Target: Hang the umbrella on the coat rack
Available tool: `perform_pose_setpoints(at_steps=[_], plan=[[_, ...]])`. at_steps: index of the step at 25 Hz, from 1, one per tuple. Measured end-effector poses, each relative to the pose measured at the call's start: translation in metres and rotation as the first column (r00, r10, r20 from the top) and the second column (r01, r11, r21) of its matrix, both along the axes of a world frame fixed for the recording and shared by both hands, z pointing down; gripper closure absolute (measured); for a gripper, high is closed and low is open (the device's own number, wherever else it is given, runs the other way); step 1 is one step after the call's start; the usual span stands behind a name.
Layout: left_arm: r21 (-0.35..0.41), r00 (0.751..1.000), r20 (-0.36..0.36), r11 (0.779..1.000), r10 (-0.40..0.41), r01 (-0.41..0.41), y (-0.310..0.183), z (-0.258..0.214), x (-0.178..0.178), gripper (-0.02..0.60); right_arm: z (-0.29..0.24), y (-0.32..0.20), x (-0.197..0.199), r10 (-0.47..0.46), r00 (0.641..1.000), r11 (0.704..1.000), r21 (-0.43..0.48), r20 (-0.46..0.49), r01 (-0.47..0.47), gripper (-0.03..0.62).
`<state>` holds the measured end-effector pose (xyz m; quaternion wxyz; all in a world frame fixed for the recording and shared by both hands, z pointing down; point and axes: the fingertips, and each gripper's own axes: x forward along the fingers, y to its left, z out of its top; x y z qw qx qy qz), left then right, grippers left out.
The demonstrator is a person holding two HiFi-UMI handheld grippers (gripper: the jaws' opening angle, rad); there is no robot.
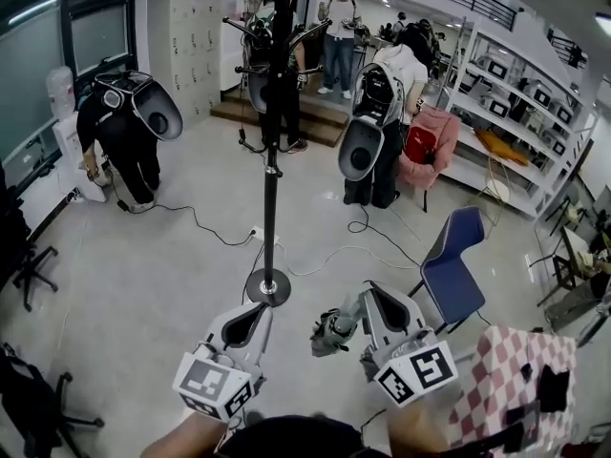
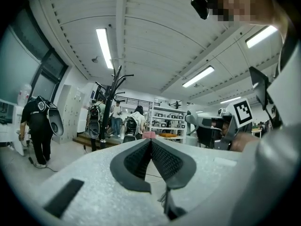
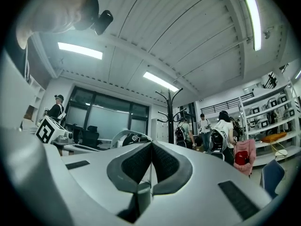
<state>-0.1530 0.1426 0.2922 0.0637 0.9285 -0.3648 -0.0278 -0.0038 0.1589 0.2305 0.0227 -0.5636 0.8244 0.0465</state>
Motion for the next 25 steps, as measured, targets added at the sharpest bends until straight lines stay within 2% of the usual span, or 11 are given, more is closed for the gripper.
perform_pose_setpoints(at_steps=[6,12,25], plan=[[-0.002,0.999,-0.006,0.999,0.046,-0.046,-0.011,0.006,-0.011,0.569,-0.001,-0.018,-0.005,0.038,0.999,0.999,0.010,-0.011,-0.038,0.586],[-0.028,1.000,-0.009,0.999,0.029,-0.029,-0.034,0.018,-0.017,0.569,-0.001,-0.046,-0.004,0.026,1.000,1.000,0.017,-0.004,-0.026,0.587],[-0.003,0.994,0.017,0.994,-0.111,0.111,-0.109,0.010,0.045,0.569,0.009,-0.128,0.045,-0.152,0.987,0.988,0.012,0.042,0.152,0.587]])
